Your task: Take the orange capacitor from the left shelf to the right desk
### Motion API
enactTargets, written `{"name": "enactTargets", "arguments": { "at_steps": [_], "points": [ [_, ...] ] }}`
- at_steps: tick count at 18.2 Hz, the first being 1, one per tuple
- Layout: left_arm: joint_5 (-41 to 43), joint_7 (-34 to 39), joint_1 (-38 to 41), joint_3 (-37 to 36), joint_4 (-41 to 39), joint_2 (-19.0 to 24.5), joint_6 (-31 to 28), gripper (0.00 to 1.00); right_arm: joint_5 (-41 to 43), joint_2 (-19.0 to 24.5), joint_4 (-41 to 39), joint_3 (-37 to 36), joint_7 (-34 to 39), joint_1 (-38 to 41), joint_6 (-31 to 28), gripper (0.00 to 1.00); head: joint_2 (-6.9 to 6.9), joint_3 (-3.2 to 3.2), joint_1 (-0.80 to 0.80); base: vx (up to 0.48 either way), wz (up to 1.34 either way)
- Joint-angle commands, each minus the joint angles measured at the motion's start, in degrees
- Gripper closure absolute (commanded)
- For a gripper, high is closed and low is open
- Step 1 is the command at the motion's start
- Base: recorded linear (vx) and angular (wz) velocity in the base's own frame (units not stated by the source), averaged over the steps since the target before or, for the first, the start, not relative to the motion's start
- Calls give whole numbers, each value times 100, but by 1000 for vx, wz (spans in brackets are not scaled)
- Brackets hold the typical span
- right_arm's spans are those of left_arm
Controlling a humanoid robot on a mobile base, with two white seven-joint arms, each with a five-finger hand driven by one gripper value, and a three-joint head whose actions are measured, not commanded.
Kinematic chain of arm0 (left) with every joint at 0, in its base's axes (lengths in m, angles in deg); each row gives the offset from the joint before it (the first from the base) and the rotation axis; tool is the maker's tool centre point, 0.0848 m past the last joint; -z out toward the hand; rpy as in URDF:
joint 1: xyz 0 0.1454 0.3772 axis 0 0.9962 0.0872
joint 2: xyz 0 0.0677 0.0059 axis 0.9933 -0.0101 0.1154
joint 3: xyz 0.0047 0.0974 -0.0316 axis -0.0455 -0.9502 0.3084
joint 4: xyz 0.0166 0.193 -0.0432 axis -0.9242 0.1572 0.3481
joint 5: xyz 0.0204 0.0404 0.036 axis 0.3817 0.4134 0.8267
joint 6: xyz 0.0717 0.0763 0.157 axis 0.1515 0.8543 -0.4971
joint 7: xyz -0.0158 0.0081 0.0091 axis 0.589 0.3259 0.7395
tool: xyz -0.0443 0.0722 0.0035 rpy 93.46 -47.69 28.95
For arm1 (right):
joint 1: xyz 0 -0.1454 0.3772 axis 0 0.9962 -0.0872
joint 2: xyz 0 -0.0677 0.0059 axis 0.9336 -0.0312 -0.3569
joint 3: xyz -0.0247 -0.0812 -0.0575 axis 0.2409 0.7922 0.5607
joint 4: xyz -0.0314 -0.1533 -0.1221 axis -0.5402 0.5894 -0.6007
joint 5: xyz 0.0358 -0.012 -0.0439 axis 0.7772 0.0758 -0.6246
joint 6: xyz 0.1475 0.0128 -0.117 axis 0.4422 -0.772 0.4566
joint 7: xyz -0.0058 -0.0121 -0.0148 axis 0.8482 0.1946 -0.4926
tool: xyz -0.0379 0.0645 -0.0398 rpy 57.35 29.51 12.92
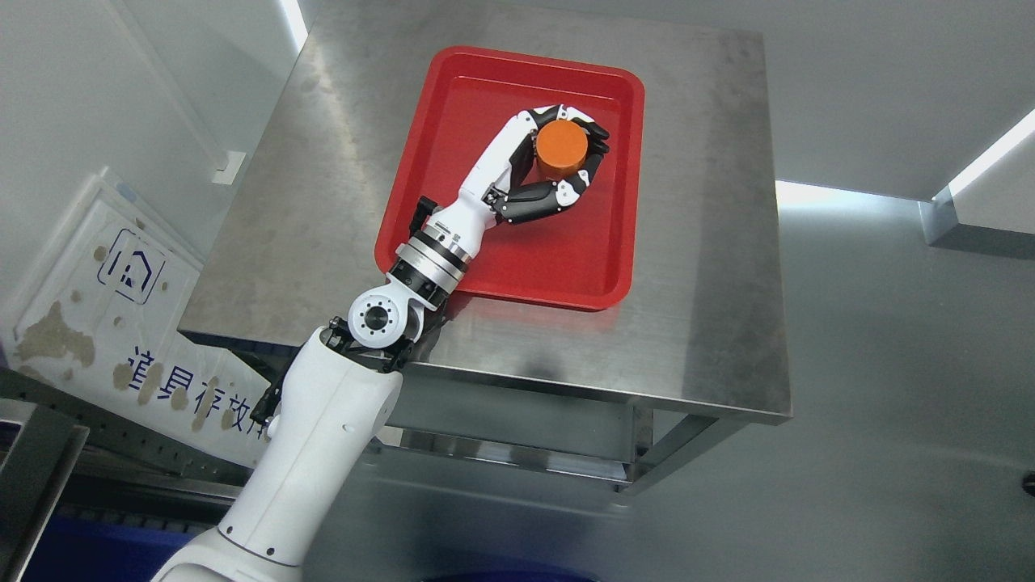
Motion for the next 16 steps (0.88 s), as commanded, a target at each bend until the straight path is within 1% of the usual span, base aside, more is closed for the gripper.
{"name": "enactTargets", "arguments": {
  "at_steps": [1,3,4,7,9,11,14,16],
  "points": [
    [54,6,-95,-315,605,100,-56,88,0,-100,-193,-61,3,79,4,0,0,0,0,-8,11],
    [63,-3,-192,-245,605,100,-117,61,0,-100,-193,-61,3,79,4,0,0,0,0,-11,23],
    [71,-3,-279,-192,605,100,-178,53,0,-100,-193,-61,3,79,-4,0,0,0,0,-14,34],
    [71,-3,-657,150,579,100,-231,34,0,-100,-193,-61,3,79,-4,0,0,0,0,-16,4],
    [63,-3,-1017,379,535,100,-415,15,0,-100,-193,-61,3,79,4,0,0,0,0,-14,1],
    [63,-3,-1377,729,491,100,-635,1,0,-100,-193,-61,3,79,-4,0,0,0,0,-8,0],
    [54,-12,-1537,1441,403,100,-548,0,0,-100,-193,-61,3,79,-4,0,1,0,0,0,0],
    [54,-3,-1537,2073,315,100,-548,1,0,-100,-193,-61,3,79,-4,0,1,0,0,0,0]
  ]
}}
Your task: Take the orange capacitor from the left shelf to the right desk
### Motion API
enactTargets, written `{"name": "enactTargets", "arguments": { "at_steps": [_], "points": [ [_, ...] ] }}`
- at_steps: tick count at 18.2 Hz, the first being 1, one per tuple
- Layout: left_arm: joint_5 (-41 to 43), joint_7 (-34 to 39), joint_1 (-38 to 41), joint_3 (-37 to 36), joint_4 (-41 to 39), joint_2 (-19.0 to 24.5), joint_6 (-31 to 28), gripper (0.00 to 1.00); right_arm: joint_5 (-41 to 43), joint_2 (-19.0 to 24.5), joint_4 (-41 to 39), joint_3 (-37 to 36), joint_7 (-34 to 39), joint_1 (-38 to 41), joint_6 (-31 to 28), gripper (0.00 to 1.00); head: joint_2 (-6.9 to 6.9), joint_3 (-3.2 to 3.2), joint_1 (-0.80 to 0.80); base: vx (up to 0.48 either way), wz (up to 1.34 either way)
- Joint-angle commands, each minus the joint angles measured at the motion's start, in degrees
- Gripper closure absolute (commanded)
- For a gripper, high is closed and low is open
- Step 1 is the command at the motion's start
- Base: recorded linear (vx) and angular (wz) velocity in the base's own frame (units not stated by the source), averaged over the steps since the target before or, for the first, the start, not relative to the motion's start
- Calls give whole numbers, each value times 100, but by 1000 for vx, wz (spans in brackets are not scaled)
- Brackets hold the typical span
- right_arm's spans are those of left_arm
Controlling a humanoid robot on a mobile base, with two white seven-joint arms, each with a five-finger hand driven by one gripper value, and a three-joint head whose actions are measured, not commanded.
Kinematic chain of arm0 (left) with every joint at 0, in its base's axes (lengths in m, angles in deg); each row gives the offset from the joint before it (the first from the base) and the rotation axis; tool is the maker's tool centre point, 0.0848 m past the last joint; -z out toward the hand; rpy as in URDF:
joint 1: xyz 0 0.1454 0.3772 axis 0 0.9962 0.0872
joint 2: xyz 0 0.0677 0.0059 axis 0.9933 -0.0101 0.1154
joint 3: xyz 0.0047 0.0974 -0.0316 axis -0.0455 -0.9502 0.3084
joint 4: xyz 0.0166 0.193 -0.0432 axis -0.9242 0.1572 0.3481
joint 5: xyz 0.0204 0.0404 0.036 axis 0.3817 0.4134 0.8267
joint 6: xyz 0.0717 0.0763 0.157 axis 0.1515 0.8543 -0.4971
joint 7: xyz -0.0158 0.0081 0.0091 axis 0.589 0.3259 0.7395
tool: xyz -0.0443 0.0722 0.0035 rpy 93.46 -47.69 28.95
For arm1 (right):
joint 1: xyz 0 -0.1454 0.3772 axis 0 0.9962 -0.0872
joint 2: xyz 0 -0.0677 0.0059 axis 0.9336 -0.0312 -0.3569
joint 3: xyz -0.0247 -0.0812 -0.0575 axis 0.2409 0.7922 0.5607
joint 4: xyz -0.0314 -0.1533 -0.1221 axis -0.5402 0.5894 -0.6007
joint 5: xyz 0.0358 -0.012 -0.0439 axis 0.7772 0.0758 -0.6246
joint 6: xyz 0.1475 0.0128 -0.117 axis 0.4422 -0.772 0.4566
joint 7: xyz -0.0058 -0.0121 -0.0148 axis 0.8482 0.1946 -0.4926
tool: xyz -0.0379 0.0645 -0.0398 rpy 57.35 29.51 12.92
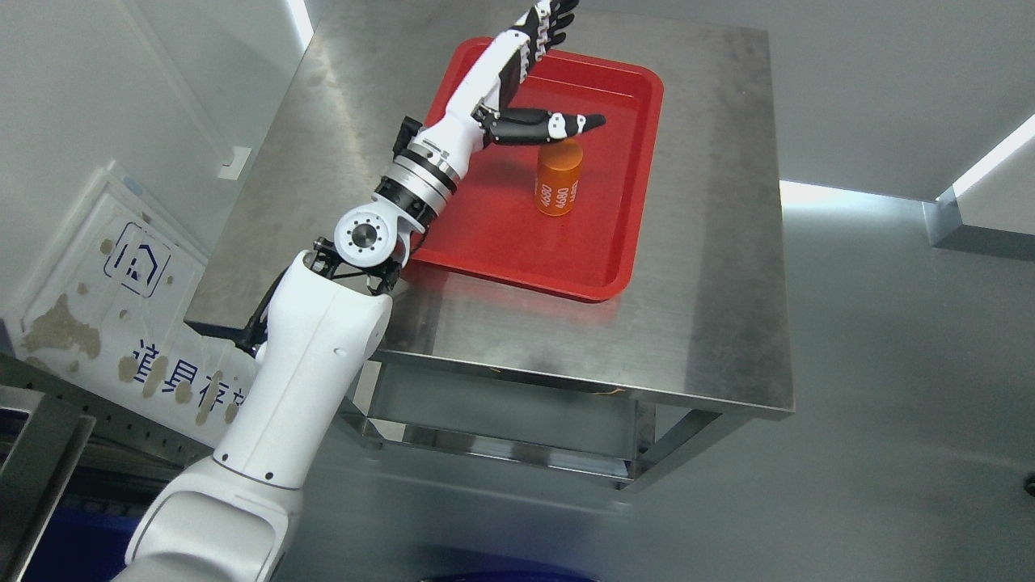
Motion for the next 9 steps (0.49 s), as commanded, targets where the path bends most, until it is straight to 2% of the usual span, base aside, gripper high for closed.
{"name": "enactTargets", "arguments": {
  "at_steps": [1,4,9],
  "points": [
    [-4,-19,-343,1948,-91,101,-17,2,0,-100,-193,-62,3,79,-24,0,0,0,0,0,0],
    [-4,-80,-29,2400,-249,101,-218,1,0,-100,-193,-62,3,79,-33,0,0,0,0,0,0],
    [22,-19,1430,2365,-1382,211,-675,0,0,-100,-193,-62,3,79,-33,0,0,0,0,0,0]
  ]
}}
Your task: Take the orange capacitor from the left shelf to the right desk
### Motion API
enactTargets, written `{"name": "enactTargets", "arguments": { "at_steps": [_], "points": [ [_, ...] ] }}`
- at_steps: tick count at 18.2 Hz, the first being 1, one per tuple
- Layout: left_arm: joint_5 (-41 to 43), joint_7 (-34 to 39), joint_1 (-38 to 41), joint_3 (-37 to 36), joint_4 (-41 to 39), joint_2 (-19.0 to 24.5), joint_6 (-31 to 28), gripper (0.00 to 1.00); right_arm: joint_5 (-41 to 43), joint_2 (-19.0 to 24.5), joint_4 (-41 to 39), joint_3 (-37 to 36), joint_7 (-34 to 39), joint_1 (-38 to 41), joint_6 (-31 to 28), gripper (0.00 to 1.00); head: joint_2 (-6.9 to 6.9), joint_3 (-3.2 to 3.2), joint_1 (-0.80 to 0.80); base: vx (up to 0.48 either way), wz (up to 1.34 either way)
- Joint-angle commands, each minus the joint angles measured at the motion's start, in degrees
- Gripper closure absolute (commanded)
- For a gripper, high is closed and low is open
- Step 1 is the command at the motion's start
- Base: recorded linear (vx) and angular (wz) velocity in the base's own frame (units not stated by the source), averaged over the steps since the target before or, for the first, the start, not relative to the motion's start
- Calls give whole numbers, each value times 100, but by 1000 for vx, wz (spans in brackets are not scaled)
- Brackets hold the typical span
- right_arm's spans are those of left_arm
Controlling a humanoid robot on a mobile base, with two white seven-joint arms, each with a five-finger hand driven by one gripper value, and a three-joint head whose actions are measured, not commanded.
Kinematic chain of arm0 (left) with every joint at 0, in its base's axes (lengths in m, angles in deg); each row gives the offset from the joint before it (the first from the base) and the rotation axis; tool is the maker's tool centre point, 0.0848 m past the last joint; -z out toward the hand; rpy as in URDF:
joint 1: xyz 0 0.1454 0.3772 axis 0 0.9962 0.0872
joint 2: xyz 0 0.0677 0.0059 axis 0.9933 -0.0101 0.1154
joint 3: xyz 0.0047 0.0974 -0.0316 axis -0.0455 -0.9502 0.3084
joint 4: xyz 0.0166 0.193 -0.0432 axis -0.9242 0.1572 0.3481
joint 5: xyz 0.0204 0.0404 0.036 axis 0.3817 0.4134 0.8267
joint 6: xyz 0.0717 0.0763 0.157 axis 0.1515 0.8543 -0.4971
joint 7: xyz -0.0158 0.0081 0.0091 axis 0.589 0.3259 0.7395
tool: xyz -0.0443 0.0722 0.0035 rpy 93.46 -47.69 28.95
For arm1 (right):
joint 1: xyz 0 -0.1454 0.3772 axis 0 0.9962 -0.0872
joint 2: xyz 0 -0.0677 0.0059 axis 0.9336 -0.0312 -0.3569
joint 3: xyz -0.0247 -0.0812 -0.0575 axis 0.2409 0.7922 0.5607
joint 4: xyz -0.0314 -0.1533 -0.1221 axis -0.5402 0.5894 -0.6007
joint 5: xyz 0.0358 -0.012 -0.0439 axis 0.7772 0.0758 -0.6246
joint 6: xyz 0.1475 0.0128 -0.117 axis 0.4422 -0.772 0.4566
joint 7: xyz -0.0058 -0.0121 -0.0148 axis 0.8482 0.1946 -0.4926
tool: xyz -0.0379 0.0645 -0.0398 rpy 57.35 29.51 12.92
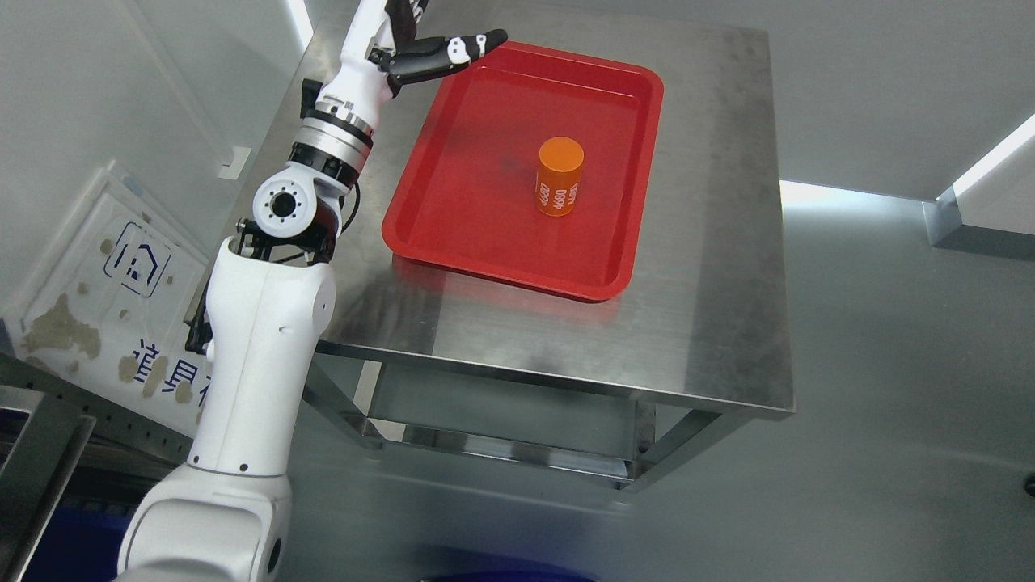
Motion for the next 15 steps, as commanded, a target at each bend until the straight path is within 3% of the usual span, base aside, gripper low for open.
{"name": "enactTargets", "arguments": {
  "at_steps": [1,6,15],
  "points": [
    [23,54,1177,1052,-1110,236,-282,0,0,-100,-193,-62,3,79,-3,0,0,0,0,0,0],
    [23,11,1459,1114,-1383,780,-274,0,0,-100,-193,-62,3,79,6,0,0,0,0,0,0],
    [23,-25,1855,1035,-1392,728,-160,0,0,-100,-193,-62,3,79,6,0,0,0,0,0,0]
  ]
}}
